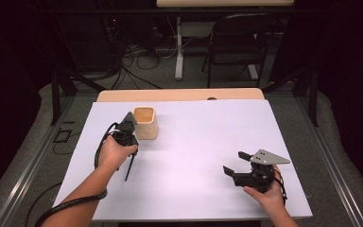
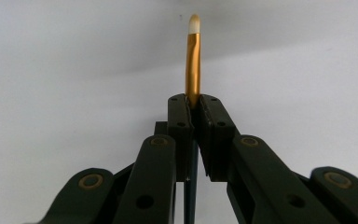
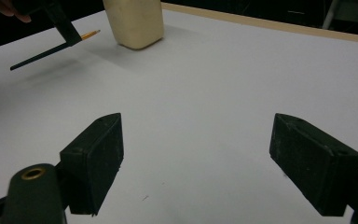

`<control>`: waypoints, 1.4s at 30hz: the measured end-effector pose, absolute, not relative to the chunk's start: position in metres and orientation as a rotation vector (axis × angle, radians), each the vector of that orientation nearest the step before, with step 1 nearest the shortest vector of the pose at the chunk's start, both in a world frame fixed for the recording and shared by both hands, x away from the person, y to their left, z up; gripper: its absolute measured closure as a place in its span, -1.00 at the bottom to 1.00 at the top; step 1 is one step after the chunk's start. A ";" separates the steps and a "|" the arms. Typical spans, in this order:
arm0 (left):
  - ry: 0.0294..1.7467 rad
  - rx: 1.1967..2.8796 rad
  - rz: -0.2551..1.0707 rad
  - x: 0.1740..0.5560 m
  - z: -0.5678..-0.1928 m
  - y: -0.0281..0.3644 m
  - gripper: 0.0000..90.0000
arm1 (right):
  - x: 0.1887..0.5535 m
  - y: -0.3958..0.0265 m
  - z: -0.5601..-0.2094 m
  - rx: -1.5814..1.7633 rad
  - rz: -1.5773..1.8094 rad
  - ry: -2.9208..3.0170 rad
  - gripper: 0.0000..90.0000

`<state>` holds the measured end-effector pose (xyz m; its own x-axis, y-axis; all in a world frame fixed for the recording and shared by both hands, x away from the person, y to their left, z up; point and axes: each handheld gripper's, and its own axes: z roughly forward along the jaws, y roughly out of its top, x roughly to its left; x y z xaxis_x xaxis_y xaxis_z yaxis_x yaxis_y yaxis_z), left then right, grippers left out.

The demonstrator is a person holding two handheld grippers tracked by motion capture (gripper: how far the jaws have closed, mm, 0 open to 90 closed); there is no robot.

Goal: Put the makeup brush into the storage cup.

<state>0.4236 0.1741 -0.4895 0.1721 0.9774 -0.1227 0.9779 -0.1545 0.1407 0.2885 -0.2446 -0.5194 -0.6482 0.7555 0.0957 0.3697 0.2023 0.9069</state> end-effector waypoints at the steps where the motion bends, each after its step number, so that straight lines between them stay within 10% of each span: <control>1: 1.899 2.261 -0.007 0.423 -0.488 0.175 0.85 | 0.288 -0.244 -0.519 1.053 1.431 2.111 -0.62; 42: 1.370 2.063 0.104 0.375 -0.460 0.188 0.86 | 0.288 -0.243 -0.519 1.040 1.430 2.114 -0.62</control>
<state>0.3750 0.1877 -0.4596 0.4503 0.8485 -0.2778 0.7969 -0.2417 0.5536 0.2885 -0.2433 -0.5195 -0.6522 0.7529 0.0888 0.3626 0.2069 0.9087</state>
